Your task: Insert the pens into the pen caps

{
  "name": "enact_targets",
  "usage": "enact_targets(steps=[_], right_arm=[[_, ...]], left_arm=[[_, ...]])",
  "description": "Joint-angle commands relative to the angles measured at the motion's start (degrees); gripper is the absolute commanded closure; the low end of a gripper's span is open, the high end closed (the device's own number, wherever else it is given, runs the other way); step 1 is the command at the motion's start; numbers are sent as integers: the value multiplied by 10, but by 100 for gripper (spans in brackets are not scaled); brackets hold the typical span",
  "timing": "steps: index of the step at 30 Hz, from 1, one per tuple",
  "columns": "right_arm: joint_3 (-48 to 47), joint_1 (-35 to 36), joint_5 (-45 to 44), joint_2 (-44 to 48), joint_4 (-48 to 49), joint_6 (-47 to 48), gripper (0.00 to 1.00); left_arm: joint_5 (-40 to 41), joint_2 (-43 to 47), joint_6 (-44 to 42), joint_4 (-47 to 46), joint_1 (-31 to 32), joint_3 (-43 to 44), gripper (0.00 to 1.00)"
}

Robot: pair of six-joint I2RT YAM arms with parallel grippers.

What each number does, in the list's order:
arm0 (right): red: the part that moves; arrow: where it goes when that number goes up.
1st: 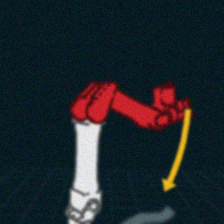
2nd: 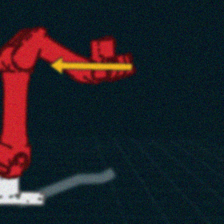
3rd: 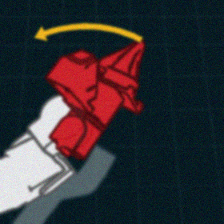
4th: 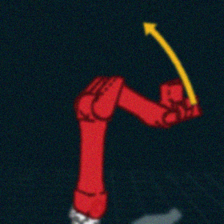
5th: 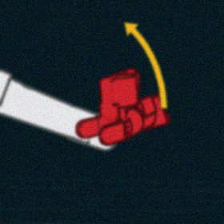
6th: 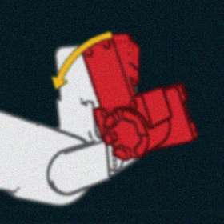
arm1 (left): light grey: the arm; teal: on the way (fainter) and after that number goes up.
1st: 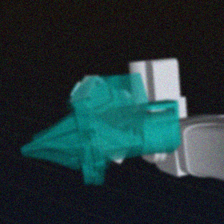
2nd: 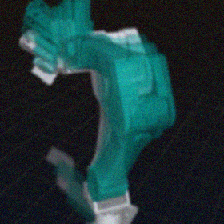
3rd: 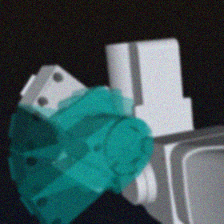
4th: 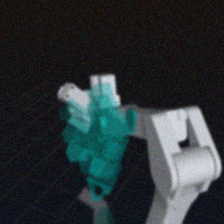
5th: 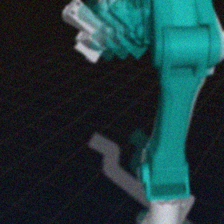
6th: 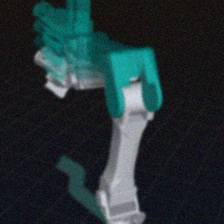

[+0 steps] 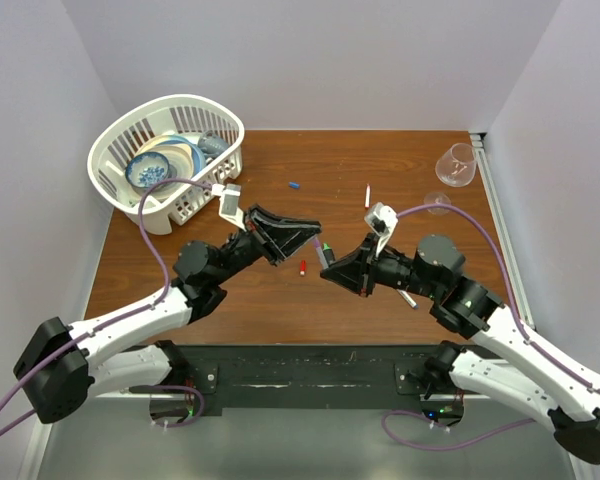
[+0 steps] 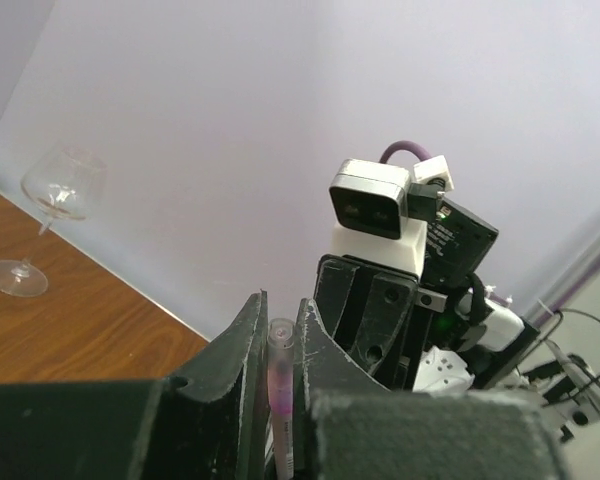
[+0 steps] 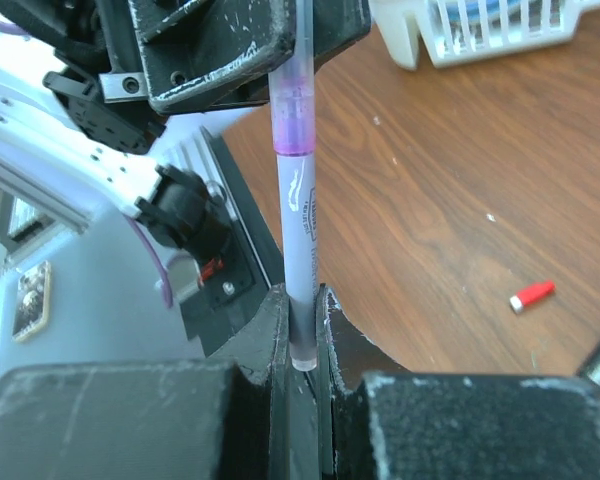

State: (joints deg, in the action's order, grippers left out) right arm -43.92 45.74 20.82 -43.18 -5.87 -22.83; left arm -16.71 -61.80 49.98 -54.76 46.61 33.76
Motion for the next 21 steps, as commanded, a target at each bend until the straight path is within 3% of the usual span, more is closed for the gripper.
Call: enact_targets(steps=[1,9,16,21], right_arm=[[-114,-12,-136,-41,46,27,100],[-130,-12,-85,-74,38,27,100],[13,-12,34,-51,-8,57,100],[75,-12,32,-10,-9,46,100]], left_arm=[[-57,21,18,18,24,-33,100],[-23,59,-19,64,25,-32,100],[122,85,-146,245,1,94,100],[61,42,-139,294,-60,159,100]])
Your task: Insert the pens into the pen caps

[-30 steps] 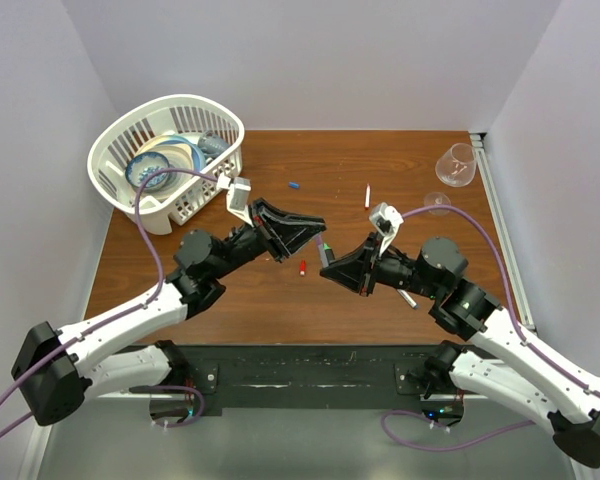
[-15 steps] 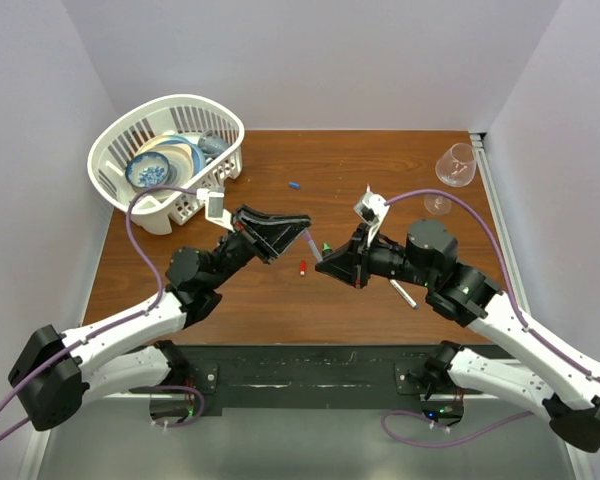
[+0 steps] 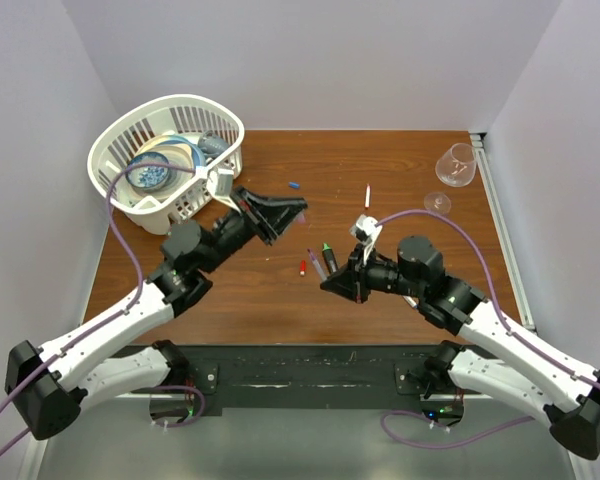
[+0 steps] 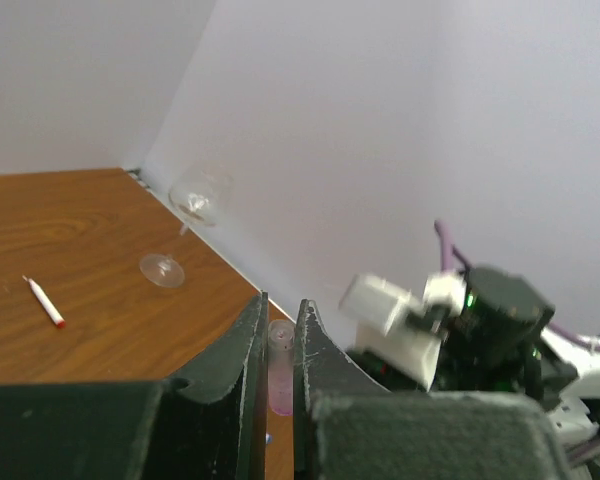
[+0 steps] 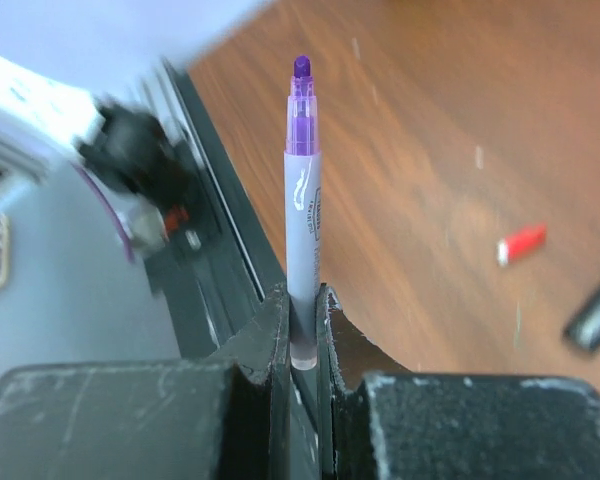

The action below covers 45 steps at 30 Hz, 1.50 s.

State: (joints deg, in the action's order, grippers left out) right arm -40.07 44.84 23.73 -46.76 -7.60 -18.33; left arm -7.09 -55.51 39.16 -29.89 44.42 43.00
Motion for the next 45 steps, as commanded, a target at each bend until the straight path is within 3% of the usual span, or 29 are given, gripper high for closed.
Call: enact_targets(steps=[1,4,10,12,16,26,30,33,37,45], right_arm=[[47,-4,-3,31,8,-8,100],[61,-4,-46,46,1,-19,100],[54,-3,-233,12,-72,-39,100],[49,-4,-236,-18,-81,-35,100],[55,-4,-228,-31,-61,-33,100],[68,-4,-102,-1,-8,0,100],[77,-4,12,32,43,-7,100],[84,-3,47,52,74,-23,100],[72,-3,21,77,68,-23,100],[53,-3,23,67,68,-40,100]], left_arm=[[-44,-26,-31,52,-49,79,100],[-30,-34,-53,102,-56,89,100],[137,-72,-71,326,-60,73,100],[177,-100,-73,375,-61,60,100],[205,-127,-60,384,-65,11,100],[-37,-73,41,135,-65,-29,100],[-77,-59,86,55,-66,-41,100],[-107,-57,119,-20,-65,-60,100],[-132,-51,160,-119,-65,-78,100],[-150,-49,189,-212,-65,-103,100]])
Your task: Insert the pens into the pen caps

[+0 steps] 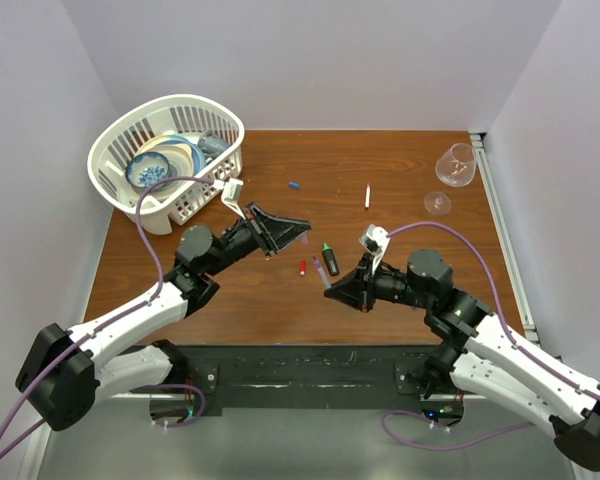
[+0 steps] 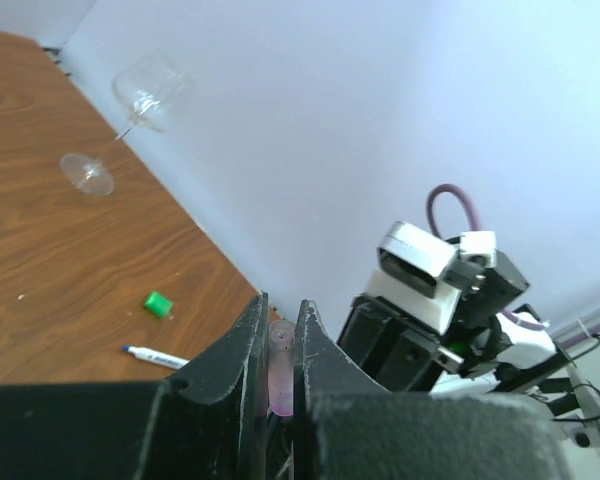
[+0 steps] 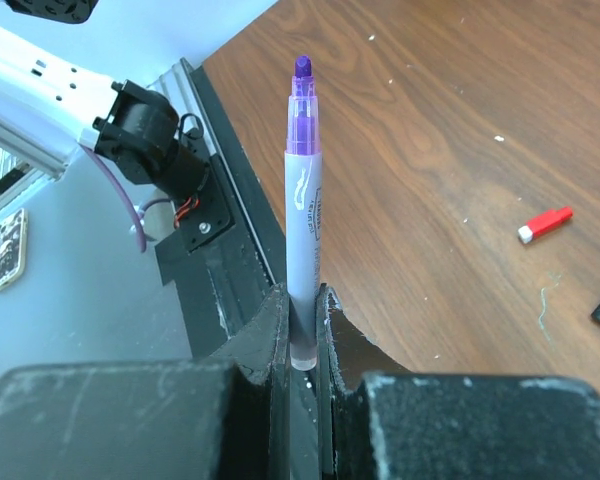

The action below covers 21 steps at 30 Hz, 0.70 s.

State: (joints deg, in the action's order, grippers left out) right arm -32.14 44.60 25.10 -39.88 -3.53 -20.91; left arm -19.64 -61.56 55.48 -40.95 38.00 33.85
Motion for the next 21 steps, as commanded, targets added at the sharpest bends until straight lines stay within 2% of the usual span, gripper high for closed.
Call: enact_targets(steps=[1,21], right_arm=[[-28,0,8,-3,29,-15,100],[-52,0,5,-34,57,-44,100]], left_arm=[[-24,13,24,-103,0,-12,100],[-11,-21,22,-145,22,-10,100]])
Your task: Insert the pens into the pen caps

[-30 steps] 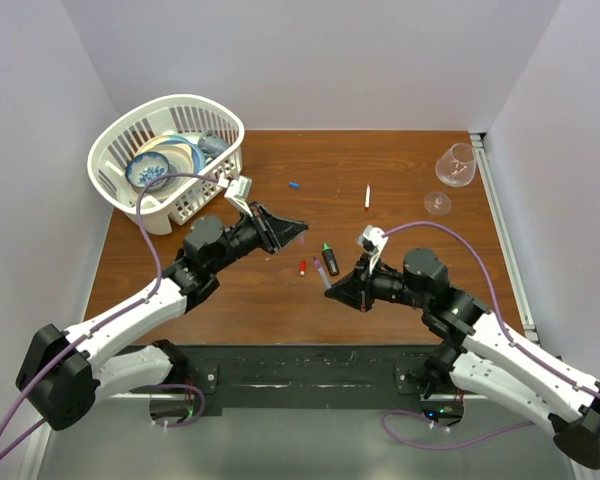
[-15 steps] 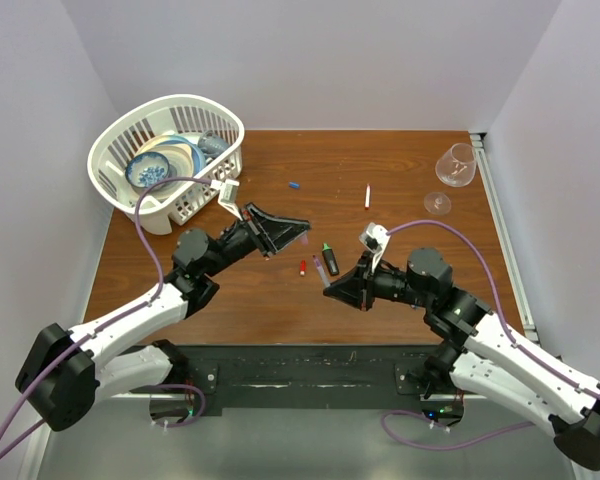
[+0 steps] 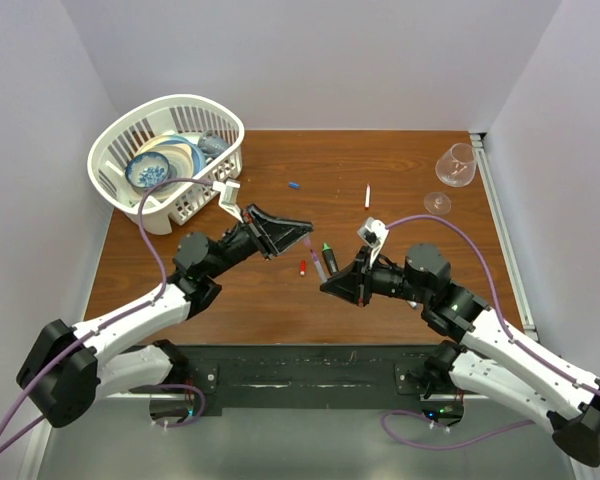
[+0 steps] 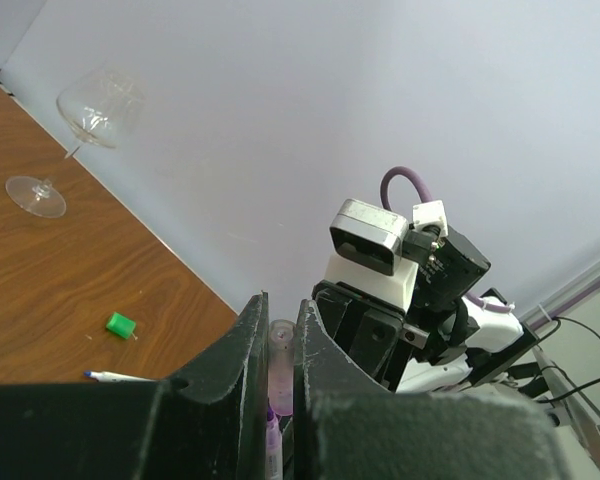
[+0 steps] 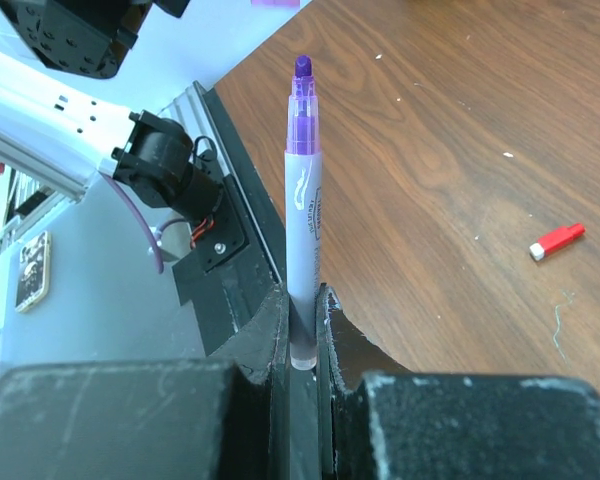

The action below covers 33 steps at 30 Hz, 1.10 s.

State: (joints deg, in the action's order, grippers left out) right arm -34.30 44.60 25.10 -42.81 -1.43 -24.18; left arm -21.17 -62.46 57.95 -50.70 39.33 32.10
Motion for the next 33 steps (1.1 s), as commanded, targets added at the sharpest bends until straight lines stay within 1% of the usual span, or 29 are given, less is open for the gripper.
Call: enact_targets(steps=[1,10,18,24,26,29,33], right_arm=[[-30,0,4,-4,36,-11,100],[-31,0,-1,-3,30,-10,100],[-34,0,-15,-4,42,-19,100],[-53,0,-60,-14,43,-35,100],[-62,0,-95,-20,38,-51,100],[-81,-1,-130,-33,28,-67,100],[-117,-1,-144,-58,31,-68,100]], left_arm=[[4,-17,-4,-48,9,9,100],[20,-17,-20,-37,13,7,100],[17,-21,-20,-52,17,2,100],[20,-31,-23,-74,36,-15,100],[22,-29,-24,-84,43,-27,100],[30,-24,-42,-73,51,-34,100],[35,-36,-54,-77,68,-43,100]])
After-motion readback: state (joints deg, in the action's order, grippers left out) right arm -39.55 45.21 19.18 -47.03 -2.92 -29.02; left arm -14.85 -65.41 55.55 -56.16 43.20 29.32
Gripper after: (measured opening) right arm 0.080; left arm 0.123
